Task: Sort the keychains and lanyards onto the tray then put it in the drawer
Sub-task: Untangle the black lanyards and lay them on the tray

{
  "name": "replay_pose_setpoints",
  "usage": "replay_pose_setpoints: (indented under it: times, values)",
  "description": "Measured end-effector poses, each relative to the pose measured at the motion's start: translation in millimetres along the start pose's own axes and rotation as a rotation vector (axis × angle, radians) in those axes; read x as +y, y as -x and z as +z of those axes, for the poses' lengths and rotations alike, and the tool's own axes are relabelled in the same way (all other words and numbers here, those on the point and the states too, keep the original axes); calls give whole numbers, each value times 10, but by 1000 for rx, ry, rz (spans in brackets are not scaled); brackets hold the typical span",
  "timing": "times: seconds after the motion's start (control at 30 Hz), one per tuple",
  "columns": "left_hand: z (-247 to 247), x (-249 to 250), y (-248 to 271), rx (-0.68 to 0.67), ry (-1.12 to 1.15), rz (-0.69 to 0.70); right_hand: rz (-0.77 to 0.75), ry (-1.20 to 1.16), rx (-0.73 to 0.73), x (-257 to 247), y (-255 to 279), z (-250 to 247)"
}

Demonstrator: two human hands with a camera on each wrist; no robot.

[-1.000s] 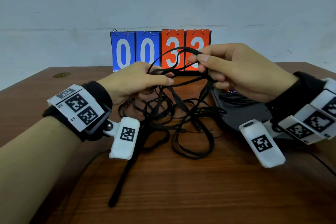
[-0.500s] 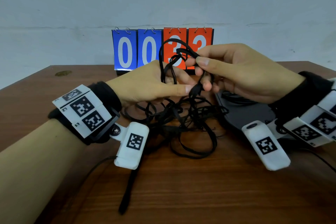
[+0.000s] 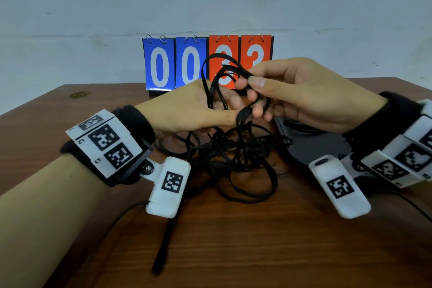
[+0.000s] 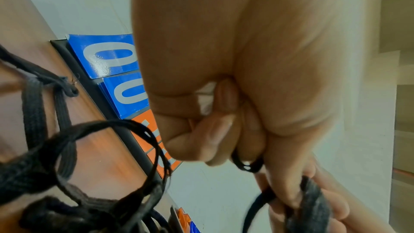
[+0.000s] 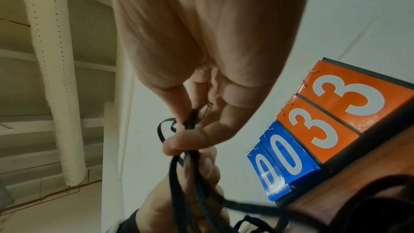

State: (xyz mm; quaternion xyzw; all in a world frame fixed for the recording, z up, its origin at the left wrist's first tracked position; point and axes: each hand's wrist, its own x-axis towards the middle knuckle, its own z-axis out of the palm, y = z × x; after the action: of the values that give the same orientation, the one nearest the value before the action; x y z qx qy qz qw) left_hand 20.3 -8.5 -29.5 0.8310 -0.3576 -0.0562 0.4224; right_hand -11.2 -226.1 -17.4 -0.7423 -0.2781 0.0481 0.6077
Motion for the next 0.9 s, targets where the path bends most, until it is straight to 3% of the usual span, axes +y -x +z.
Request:
replay_pose_setpoints:
  times: [0.23,0.43,0.63,0.9]
  values:
    - [-59,-113,-58,176,-186,-103,-25,25,31,-18,0,-13]
    - [-175,-317,-179,440,11,-333,-14,76,72,-43,12,-51]
    - [-170,-305,-188,472,25,-356,19,89,73,-26,19,-61]
    - [-193,-304,-175,460,117,-311,38,134,216,-2,-64,-225]
